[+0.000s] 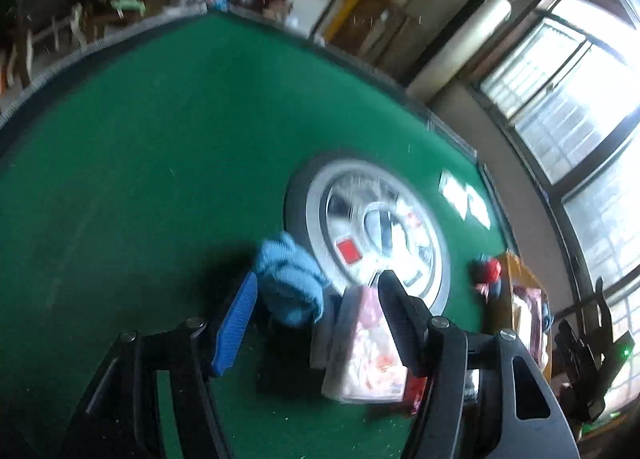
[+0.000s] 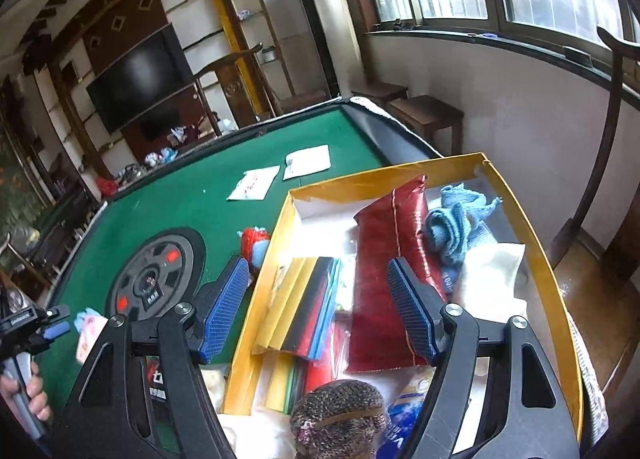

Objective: Organize soft objects
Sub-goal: 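Return both open tools from the box to the heap, then grasp the blue knitted cloth with the left tool while the right tool grasps the black printed packet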

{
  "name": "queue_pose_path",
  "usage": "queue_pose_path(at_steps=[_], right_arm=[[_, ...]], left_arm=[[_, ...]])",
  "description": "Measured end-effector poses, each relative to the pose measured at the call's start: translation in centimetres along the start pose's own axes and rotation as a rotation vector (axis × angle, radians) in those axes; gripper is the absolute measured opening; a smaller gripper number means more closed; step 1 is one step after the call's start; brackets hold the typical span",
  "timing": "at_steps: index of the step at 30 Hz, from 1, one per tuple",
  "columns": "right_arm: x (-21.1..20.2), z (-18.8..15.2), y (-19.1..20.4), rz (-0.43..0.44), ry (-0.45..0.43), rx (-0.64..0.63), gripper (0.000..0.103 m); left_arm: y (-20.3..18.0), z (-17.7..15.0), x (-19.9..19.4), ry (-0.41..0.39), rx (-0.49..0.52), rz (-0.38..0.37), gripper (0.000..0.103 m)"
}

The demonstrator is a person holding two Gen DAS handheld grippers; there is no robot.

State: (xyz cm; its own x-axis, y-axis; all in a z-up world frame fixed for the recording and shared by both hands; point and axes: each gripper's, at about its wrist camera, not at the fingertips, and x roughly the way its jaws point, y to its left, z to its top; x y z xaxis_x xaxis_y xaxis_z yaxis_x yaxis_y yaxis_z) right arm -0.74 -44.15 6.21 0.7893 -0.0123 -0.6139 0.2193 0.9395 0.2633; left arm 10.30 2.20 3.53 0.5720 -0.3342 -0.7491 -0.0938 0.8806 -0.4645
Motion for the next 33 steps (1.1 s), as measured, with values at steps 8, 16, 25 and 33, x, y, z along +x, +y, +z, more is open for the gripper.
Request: queue_pose_path(at_steps=[8,16,25,33], right_arm=[[-0.1,-0.5,1.0,0.035,-0.001,-0.036,0.073],[1.7,-3.3,6.3,0.359,0.246,-0.071,0.073],[7.0,-2.9,12.7,0.139,0.45,-0.264,0.073],[3.5,-7.4,13.5,0.325,0.658,-0.178,0.073]], left_arm=[[0.2,-0.2,3.0,0.013,-0.022,0.06,0.057],[0.7,-0.4,3.5,-0.009,0.016,0.101,0.042],[1.3,-0.5,3.2,-0.004,0.019,0.072,0.042],[1.1,-0.4,3.2,-0.003,0.04,0.077,0.042]])
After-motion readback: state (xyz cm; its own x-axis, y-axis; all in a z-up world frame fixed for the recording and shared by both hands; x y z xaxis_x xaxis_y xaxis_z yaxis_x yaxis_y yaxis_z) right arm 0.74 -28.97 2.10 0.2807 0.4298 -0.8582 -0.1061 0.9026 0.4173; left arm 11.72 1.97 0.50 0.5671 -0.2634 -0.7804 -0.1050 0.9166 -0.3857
